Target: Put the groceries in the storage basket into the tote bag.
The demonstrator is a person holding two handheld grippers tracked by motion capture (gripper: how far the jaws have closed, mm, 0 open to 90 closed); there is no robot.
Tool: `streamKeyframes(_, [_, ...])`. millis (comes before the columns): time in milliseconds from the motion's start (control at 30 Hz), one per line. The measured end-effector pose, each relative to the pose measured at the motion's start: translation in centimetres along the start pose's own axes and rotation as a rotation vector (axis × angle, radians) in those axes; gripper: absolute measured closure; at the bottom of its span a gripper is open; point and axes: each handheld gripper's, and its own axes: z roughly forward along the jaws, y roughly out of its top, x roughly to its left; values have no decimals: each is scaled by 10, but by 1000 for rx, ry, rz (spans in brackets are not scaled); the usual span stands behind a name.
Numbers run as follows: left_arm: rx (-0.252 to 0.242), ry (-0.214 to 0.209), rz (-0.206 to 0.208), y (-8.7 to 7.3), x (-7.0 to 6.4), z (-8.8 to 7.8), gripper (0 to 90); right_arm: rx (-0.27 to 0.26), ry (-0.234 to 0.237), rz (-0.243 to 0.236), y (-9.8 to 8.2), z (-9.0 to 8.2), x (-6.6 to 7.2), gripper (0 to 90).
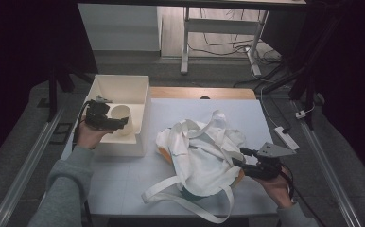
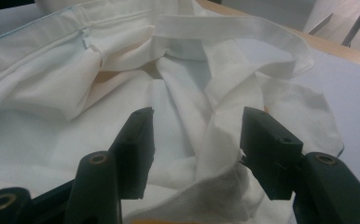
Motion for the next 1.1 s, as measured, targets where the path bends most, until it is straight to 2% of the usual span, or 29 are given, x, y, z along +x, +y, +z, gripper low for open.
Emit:
streamKeyframes(233, [37, 5, -18, -1, 6, 14, 42, 8, 2, -4, -1, 2, 1, 441])
streamKeyframes(633, [96, 7, -12, 6, 6, 35, 36, 11, 0, -3, -1, 3, 0, 441])
streamKeyframes(767, [90, 14, 2, 12, 5, 35, 36, 14, 0, -1, -2, 3, -1, 441])
streamKeyframes(1100, [131, 6, 15, 19, 7, 51, 107, 15, -3, 1, -3, 4, -1, 439])
